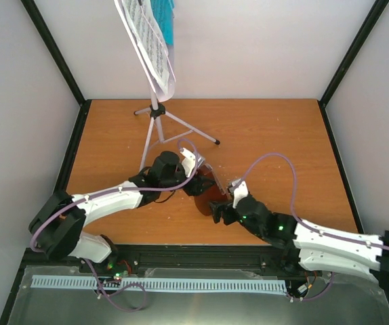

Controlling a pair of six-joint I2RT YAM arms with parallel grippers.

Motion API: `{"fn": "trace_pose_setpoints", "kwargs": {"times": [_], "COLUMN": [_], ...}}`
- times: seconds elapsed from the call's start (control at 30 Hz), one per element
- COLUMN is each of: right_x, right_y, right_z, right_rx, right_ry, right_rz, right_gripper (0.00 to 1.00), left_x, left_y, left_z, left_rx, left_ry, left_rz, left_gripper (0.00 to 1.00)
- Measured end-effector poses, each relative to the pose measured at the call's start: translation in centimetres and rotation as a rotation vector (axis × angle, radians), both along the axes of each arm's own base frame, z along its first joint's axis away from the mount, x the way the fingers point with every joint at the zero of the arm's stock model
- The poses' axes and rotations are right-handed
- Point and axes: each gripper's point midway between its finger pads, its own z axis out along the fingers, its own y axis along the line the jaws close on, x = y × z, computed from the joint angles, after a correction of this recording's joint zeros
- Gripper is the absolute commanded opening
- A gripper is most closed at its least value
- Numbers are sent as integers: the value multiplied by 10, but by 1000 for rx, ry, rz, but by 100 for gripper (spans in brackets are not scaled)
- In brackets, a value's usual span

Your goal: Pack up the instrument practice props

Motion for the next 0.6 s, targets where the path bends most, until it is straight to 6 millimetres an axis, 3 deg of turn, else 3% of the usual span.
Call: {"fn": "trace_pose_setpoints", "kwargs": {"times": [0.13, 0.23, 0.3, 0.4, 0.6], "right_x": [-5, 1, 5, 7, 7], "right_y": [-6, -16, -21, -21, -2], "right_z": [30, 43, 48, 58, 80], "right_rx": [98, 153, 187, 242, 295], "right_ry": [-63, -82, -86, -99, -106], "right_rz": [84, 126, 157, 226, 413], "right_gripper": [100, 100, 100, 100, 100], "left_x": [-20, -31, -35, -37, -54], "left_y": [-2, -4, -5, -5, 17], "left_z": [-1, -2, -3, 3, 43], "left_rx": [37, 62, 75, 72, -45], "left_ry": [-95, -152, -180, -214, -308], "left_rz": [-142, -213, -243, -254, -215], "left_gripper": [59, 82, 91, 95, 99]}}
